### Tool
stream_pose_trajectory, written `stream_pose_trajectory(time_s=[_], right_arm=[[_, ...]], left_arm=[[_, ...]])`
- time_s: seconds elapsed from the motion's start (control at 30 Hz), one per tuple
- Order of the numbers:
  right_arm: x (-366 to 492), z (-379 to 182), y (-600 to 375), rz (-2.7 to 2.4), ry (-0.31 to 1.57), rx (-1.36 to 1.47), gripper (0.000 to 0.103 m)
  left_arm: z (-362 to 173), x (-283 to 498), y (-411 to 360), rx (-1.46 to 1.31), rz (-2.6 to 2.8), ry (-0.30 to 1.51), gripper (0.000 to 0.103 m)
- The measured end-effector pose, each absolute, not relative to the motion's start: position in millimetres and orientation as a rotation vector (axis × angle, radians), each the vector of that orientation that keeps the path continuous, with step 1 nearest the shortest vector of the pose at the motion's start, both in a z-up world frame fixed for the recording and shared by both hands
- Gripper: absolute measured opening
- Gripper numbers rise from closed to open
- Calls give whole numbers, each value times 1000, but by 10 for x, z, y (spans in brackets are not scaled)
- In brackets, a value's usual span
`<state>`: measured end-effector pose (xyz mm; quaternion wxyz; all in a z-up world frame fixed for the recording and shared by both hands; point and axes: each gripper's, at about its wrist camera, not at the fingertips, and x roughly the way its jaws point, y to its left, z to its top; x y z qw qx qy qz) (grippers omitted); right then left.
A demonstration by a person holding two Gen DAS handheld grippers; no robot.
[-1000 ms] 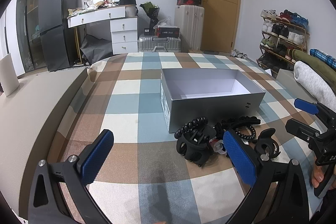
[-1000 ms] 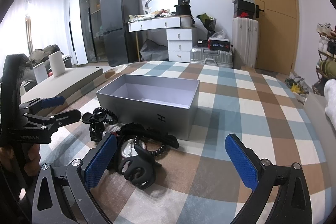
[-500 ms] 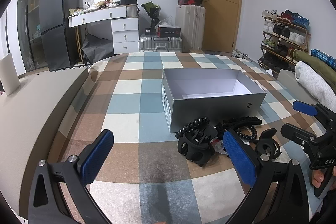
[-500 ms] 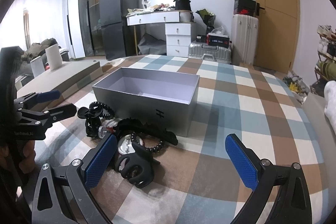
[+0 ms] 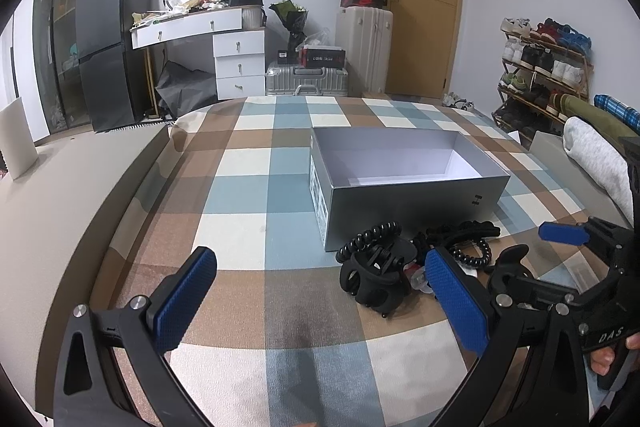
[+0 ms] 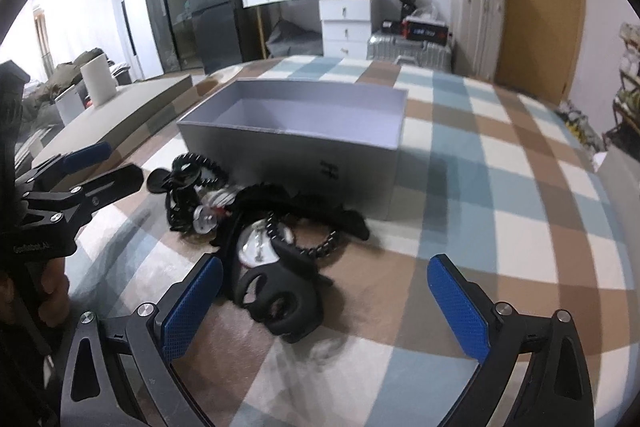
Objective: Organize jewelry
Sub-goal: 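Lower the right tool onto a black claw hair clip and close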
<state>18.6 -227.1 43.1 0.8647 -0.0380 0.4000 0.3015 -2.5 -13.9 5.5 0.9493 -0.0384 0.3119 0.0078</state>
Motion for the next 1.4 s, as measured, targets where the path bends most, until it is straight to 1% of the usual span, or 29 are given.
stream_pose_trajectory(time_s=[0.07,0.13,0.2,0.23,0.37,0.53,0.57,0.6,0.7,0.8,1.03,1.4], right_arm=[[178,412,-2261,649,850,-72,101],[177,384,-2247,670,868,-53,96],[183,359,-2228,688,898,-40,90],[185,336,-2216,697,912,-40,89],[184,264,-2147,718,956,-46,75],[153,261,-2119,718,963,-55,70],[146,263,-2122,715,963,-58,64],[140,268,-2124,713,962,-63,56],[137,277,-2163,724,960,-52,55],[131,342,-2215,733,919,-24,55],[161,456,-2294,717,884,26,55],[170,489,-2346,725,878,45,55]], left_arm=[[54,-19,-134,-81,16,636,102],[52,-16,-137,-81,16,638,102],[51,-18,-137,-80,15,638,102],[53,-18,-136,-80,16,637,102],[47,-15,-138,-81,14,640,102],[43,-20,-139,-83,13,641,102],[42,-18,-140,-81,12,644,102],[39,-14,-140,-81,11,646,102],[36,-8,-139,-81,13,651,102],[26,13,-148,-77,21,667,102],[-95,123,-180,-85,5,779,102],[-103,140,-243,-142,-55,812,101]])
